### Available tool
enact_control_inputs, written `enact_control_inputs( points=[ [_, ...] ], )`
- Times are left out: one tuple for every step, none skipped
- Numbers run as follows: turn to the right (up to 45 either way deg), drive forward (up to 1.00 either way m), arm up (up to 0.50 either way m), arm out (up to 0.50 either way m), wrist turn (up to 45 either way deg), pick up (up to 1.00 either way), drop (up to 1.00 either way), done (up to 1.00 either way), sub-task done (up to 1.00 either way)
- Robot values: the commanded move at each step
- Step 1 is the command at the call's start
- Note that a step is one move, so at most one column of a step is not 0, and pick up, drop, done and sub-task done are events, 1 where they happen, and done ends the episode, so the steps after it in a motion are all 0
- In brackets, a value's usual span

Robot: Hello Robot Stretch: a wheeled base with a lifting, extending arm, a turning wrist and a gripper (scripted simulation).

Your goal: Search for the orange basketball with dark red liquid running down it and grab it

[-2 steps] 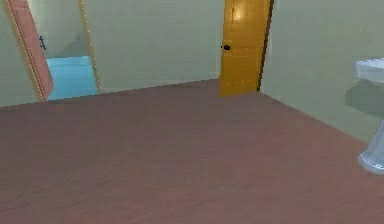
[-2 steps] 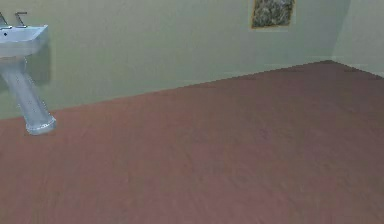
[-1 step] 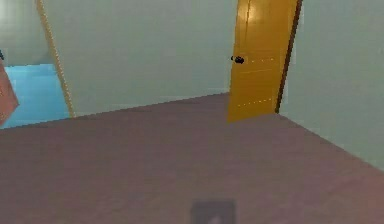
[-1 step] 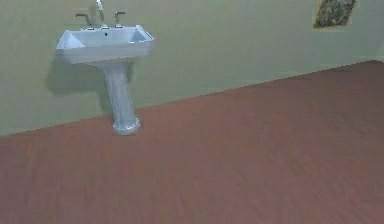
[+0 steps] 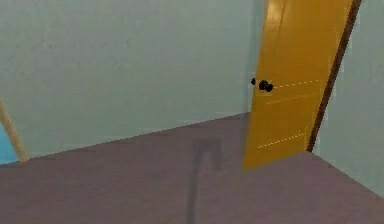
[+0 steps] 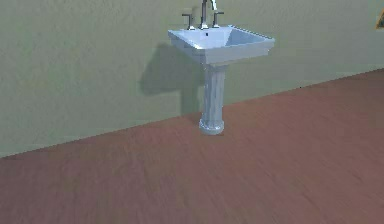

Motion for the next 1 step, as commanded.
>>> enact_control_inputs(
  points=[
    [3.0, 0.0, 0.0, 0.0, 0.0, 0.0, 0.0, 0.0, 0.0]
  ],
)
